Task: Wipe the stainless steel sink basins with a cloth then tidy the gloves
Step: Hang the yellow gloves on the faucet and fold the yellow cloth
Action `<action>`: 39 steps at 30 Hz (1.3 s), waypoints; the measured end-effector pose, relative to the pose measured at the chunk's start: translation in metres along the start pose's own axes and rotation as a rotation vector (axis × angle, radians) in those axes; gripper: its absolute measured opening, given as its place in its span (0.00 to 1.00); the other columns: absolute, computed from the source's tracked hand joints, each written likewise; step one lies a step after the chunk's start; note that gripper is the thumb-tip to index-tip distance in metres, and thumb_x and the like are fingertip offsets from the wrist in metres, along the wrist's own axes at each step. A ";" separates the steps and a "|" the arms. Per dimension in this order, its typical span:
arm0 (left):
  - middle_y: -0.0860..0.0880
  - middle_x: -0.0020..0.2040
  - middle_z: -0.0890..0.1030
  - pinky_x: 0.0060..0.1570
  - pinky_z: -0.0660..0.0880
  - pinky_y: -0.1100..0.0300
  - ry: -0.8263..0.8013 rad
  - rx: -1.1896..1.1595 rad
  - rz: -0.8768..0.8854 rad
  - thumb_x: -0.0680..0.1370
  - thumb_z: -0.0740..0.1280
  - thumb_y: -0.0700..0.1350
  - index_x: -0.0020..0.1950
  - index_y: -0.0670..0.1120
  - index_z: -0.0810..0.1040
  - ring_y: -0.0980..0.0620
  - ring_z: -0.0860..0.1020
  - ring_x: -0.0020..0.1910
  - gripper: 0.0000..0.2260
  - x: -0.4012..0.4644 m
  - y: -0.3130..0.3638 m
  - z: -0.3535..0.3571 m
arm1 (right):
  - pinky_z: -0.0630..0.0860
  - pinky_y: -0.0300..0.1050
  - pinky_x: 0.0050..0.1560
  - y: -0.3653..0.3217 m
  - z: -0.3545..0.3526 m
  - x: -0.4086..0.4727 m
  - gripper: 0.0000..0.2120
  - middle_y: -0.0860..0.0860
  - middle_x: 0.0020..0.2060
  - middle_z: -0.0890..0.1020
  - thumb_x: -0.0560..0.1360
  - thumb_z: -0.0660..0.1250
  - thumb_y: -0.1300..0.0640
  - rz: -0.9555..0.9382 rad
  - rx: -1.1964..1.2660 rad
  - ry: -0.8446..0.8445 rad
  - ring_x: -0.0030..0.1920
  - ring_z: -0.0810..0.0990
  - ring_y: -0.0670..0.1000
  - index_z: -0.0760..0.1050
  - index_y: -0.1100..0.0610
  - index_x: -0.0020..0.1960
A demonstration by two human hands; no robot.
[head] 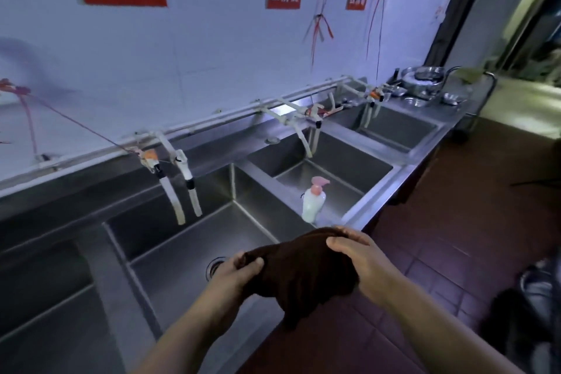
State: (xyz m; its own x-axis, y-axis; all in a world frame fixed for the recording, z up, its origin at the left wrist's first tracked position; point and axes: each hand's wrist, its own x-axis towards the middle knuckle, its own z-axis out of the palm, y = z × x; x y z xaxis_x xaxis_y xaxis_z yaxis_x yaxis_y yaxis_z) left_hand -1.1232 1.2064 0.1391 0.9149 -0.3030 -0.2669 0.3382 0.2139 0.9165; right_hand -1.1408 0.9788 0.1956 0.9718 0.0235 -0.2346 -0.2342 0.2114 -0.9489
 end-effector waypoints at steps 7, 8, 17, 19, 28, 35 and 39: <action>0.46 0.56 0.75 0.55 0.73 0.56 0.193 0.236 0.016 0.76 0.68 0.42 0.62 0.43 0.67 0.49 0.75 0.55 0.17 0.096 -0.020 0.126 | 0.80 0.42 0.40 -0.041 -0.119 0.024 0.12 0.55 0.40 0.85 0.75 0.64 0.65 -0.028 0.003 0.134 0.42 0.85 0.52 0.84 0.54 0.41; 0.46 0.55 0.75 0.52 0.73 0.57 0.193 0.249 0.014 0.76 0.69 0.41 0.61 0.43 0.68 0.49 0.75 0.53 0.17 0.106 -0.026 0.139 | 0.80 0.42 0.38 -0.046 -0.132 0.029 0.13 0.54 0.39 0.85 0.75 0.64 0.65 -0.045 -0.004 0.153 0.41 0.85 0.51 0.84 0.53 0.40; 0.51 0.47 0.84 0.46 0.77 0.61 -0.307 0.365 -0.142 0.70 0.71 0.56 0.54 0.52 0.79 0.54 0.82 0.46 0.16 0.199 -0.056 0.242 | 0.80 0.43 0.39 -0.077 -0.236 0.081 0.08 0.52 0.37 0.84 0.76 0.64 0.64 -0.178 -0.017 0.372 0.38 0.83 0.50 0.81 0.55 0.43; 0.48 0.50 0.84 0.52 0.76 0.53 -0.341 0.270 -0.161 0.70 0.73 0.54 0.55 0.50 0.79 0.49 0.82 0.49 0.17 0.231 -0.054 0.264 | 0.79 0.40 0.36 -0.085 -0.257 0.098 0.08 0.52 0.37 0.84 0.76 0.64 0.64 -0.207 -0.020 0.407 0.38 0.83 0.48 0.80 0.56 0.44; 0.48 0.36 0.84 0.33 0.77 0.65 -0.261 0.117 -0.052 0.74 0.68 0.34 0.48 0.38 0.78 0.54 0.82 0.35 0.04 0.389 -0.003 0.348 | 0.78 0.41 0.33 -0.112 -0.369 0.166 0.08 0.52 0.35 0.84 0.76 0.66 0.64 -0.190 -0.093 0.682 0.35 0.82 0.49 0.82 0.55 0.43; 0.46 0.36 0.78 0.40 0.75 0.57 -0.608 0.505 0.209 0.74 0.70 0.40 0.43 0.41 0.77 0.53 0.77 0.37 0.03 0.490 0.036 0.435 | 0.70 0.29 0.33 -0.090 -0.459 0.205 0.08 0.43 0.27 0.80 0.74 0.69 0.64 0.018 -0.306 0.830 0.29 0.75 0.37 0.80 0.54 0.39; 0.52 0.39 0.80 0.46 0.74 0.59 -0.745 0.762 0.369 0.76 0.67 0.41 0.44 0.52 0.76 0.57 0.77 0.40 0.06 0.547 0.034 0.503 | 0.69 0.28 0.32 -0.094 -0.524 0.235 0.06 0.43 0.30 0.81 0.75 0.67 0.65 0.188 -0.375 0.650 0.30 0.76 0.38 0.79 0.56 0.43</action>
State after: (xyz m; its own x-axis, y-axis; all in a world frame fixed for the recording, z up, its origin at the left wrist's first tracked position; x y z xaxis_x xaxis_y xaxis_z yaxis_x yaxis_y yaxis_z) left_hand -0.7220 0.5811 0.1738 0.4850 -0.8718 0.0686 -0.3820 -0.1407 0.9134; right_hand -0.9045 0.4529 0.1192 0.7304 -0.5769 -0.3655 -0.4997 -0.0867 -0.8618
